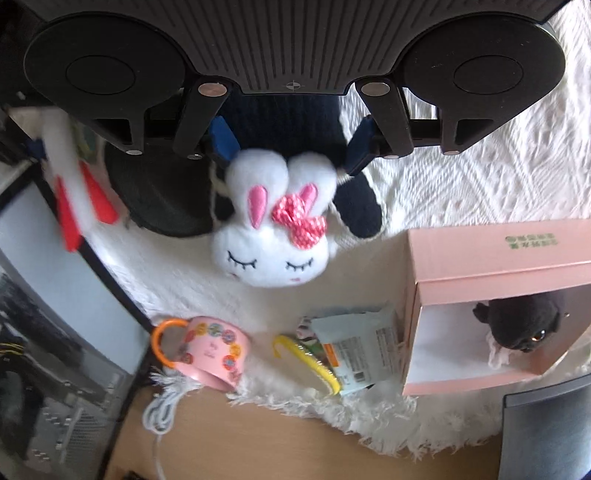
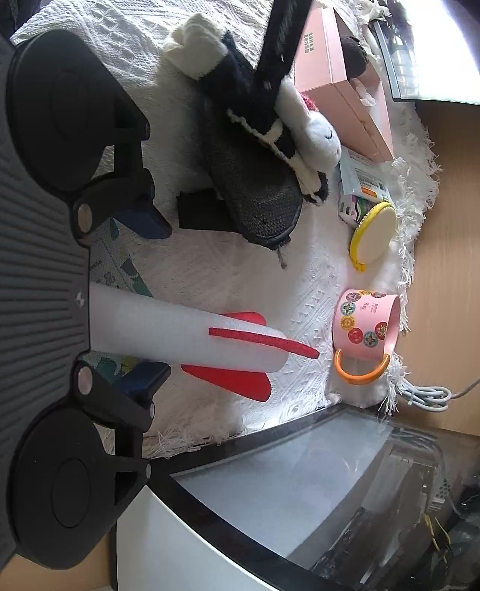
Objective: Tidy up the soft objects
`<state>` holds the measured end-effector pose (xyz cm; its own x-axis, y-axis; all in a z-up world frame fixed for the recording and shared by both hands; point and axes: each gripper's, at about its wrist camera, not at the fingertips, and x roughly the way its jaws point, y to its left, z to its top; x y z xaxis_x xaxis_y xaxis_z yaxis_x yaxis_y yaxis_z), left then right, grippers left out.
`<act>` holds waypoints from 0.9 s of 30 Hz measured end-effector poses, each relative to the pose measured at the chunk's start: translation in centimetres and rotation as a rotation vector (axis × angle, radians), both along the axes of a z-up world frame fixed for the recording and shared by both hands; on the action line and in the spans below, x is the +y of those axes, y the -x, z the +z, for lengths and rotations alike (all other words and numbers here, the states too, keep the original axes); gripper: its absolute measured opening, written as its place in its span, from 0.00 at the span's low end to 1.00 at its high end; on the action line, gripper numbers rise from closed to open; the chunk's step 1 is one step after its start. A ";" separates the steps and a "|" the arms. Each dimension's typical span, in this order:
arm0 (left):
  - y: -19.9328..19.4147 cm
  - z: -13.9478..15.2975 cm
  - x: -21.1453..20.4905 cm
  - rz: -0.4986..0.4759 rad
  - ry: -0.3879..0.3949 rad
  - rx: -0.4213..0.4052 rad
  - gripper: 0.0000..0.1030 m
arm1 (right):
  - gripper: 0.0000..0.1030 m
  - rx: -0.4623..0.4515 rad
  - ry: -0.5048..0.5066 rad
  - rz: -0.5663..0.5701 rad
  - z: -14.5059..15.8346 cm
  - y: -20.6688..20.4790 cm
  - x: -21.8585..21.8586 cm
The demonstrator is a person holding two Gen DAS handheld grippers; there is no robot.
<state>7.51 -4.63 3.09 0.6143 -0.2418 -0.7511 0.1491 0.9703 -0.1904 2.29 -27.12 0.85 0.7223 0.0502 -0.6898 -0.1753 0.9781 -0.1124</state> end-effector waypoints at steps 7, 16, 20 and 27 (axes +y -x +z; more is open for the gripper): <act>0.2 -0.5 0.5 0.038 0.018 0.031 0.73 | 0.71 0.004 -0.010 -0.015 0.2 0.2 -0.6; 0.3 -0.7 -0.9 -0.021 0.018 0.033 0.90 | 0.71 -0.005 -0.025 -0.008 -0.2 0.5 -1.5; -0.5 -1.2 -2.2 -0.047 -0.054 -0.031 0.91 | 0.47 -0.019 -0.003 0.032 -0.3 0.2 -0.9; 0.3 -0.4 0.0 -0.057 -0.022 -0.039 0.64 | 0.27 -0.024 0.016 0.014 1.3 0.2 -1.3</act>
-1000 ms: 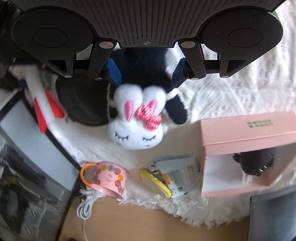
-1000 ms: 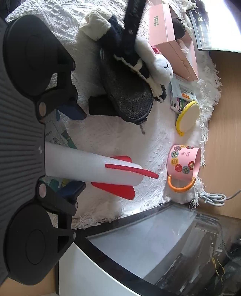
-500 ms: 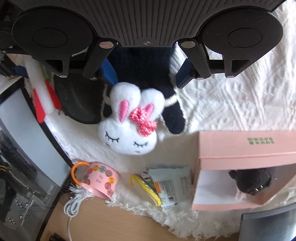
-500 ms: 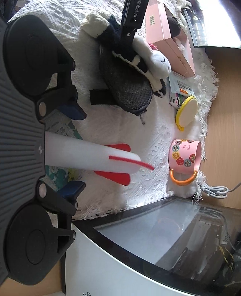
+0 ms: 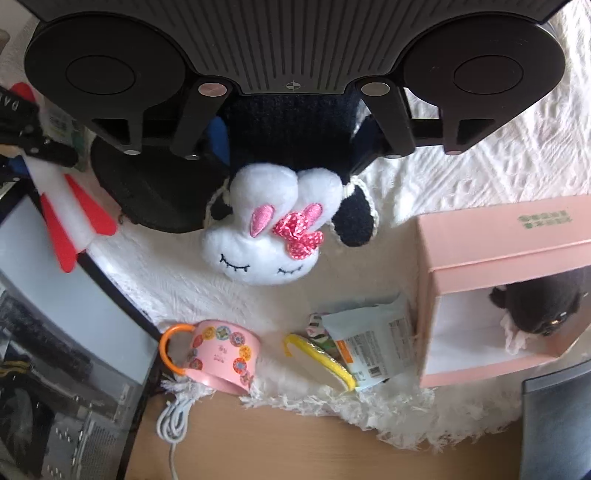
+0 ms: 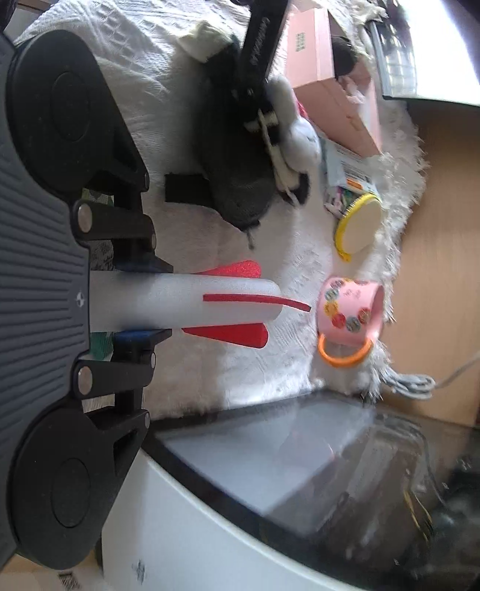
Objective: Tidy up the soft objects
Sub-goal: 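Drop the rocket into the pink box with the right tool while the left tool releases the bunny beside it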
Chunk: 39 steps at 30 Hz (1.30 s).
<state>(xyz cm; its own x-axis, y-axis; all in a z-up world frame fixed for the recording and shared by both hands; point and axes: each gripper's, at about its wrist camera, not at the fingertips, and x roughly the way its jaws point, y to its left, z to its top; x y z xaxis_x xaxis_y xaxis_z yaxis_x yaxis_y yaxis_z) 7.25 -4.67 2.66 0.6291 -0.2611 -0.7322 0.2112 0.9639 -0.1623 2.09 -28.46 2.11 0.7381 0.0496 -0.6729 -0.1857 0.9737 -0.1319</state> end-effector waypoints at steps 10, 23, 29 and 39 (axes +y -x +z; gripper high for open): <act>6.6 3.9 5.1 -0.142 0.021 -0.051 0.49 | 0.27 -0.105 0.012 -0.079 5.0 5.5 2.1; 10.2 8.1 17.8 -0.158 0.036 -0.091 0.39 | 0.27 -0.002 -0.055 0.118 6.6 9.1 17.1; 6.1 11.8 21.1 -0.121 0.030 -0.205 0.19 | 0.27 -0.043 -0.053 0.161 7.6 8.0 22.7; -3.9 18.7 21.3 -0.073 0.107 -0.475 0.15 | 0.27 -0.082 -0.058 0.119 8.2 6.6 25.2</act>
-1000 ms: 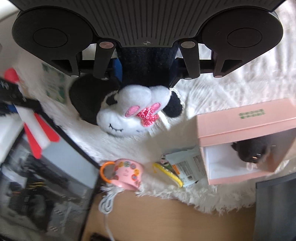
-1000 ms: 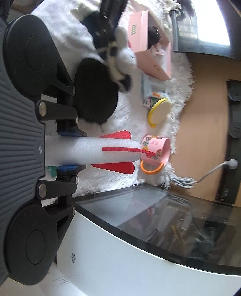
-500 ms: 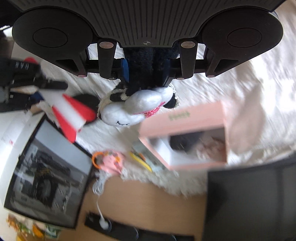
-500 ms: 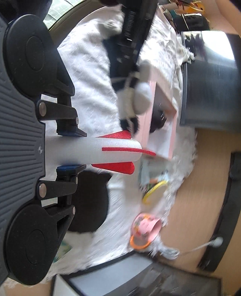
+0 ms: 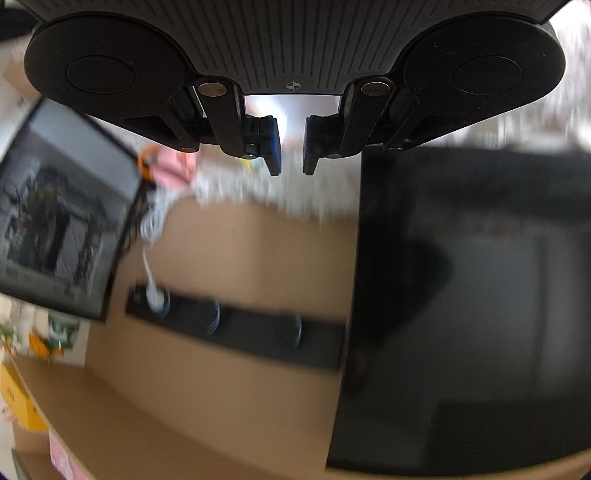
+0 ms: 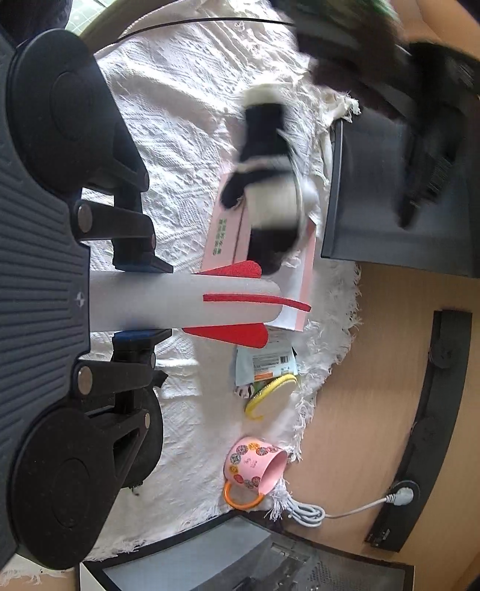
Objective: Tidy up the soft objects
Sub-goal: 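Drop the rocket into the pink box with the right tool while the left tool releases the bunny beside it, then grasp the white bunny with the right tool and drop it into the pink box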
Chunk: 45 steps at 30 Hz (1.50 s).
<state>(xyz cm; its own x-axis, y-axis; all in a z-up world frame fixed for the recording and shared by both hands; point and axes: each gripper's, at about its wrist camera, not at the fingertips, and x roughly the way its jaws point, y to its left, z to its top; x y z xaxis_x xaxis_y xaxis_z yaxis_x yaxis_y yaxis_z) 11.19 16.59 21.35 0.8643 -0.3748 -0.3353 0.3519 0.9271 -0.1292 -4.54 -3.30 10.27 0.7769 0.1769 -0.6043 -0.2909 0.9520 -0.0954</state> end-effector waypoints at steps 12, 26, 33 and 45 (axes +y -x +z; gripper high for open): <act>-2.3 -6.7 3.1 -0.008 0.032 0.268 0.18 | 0.27 0.027 -0.028 -0.019 -0.4 -2.5 -0.2; 12.4 -13.7 11.4 0.300 0.189 0.461 0.17 | 0.65 0.044 -0.045 0.194 5.0 -20.5 4.6; 14.0 -14.6 11.6 0.349 0.232 0.514 0.17 | 0.65 0.146 0.037 0.259 -0.7 -19.6 8.0; 14.7 -14.8 10.8 0.342 0.212 0.555 0.17 | 0.53 0.297 -0.246 0.190 -3.0 -25.8 11.3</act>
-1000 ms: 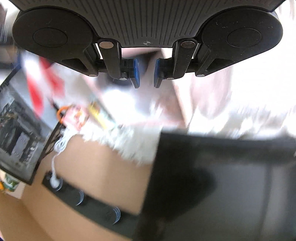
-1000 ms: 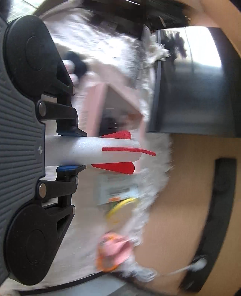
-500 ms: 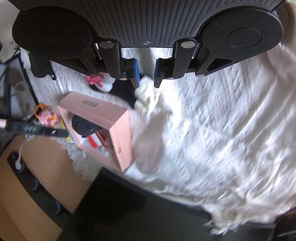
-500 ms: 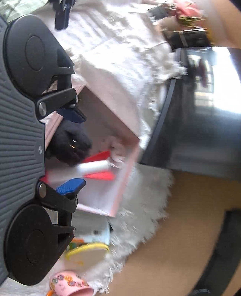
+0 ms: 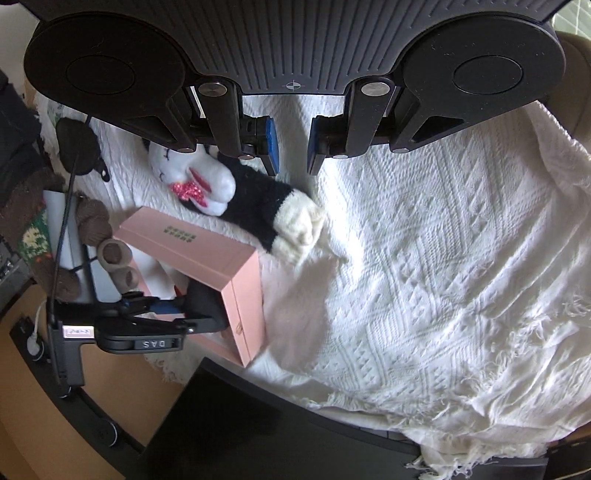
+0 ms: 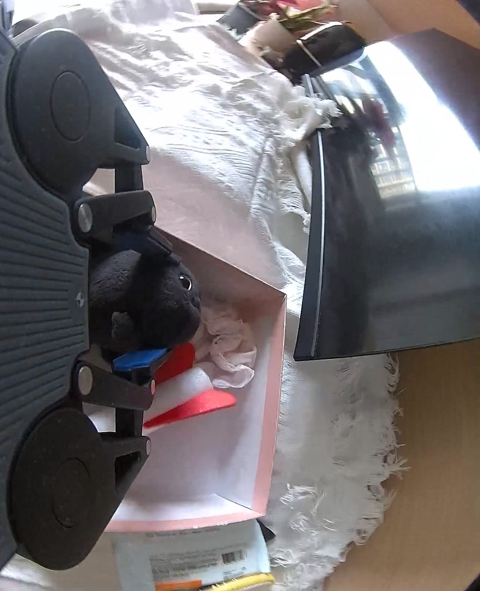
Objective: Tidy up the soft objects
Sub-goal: 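Grasp the white bunny with the right tool and drop it into the pink box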
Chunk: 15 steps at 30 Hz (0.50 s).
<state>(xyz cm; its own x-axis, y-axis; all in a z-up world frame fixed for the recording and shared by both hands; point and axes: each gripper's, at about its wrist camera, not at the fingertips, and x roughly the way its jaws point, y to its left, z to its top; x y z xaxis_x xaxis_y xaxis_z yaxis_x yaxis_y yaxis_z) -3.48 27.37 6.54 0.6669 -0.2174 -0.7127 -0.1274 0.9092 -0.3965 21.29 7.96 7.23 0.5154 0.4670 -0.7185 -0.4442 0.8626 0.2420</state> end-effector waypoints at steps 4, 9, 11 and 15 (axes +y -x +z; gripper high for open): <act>0.1 -0.3 0.4 0.028 -0.007 0.016 0.17 | 0.77 -0.083 0.051 0.056 1.2 2.1 -0.6; -0.1 -0.6 -0.1 0.050 -0.068 0.055 0.17 | 0.94 -0.304 0.114 0.392 3.5 10.9 -1.1; -0.3 -0.4 -0.6 0.038 -0.114 0.067 0.18 | 0.94 -0.227 0.134 0.502 2.1 12.8 -0.3; -0.2 0.1 -1.3 0.006 -0.146 0.062 0.18 | 0.94 -0.177 0.211 0.562 -1.5 14.5 2.0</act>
<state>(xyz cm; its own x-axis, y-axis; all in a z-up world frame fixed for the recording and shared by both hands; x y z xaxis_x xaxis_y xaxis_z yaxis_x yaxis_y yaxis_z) -3.24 26.10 6.65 0.6213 -0.1048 -0.7765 -0.1534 0.9556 -0.2517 6.82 9.97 5.74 0.3514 0.5587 -0.7513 -0.8619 0.5064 -0.0266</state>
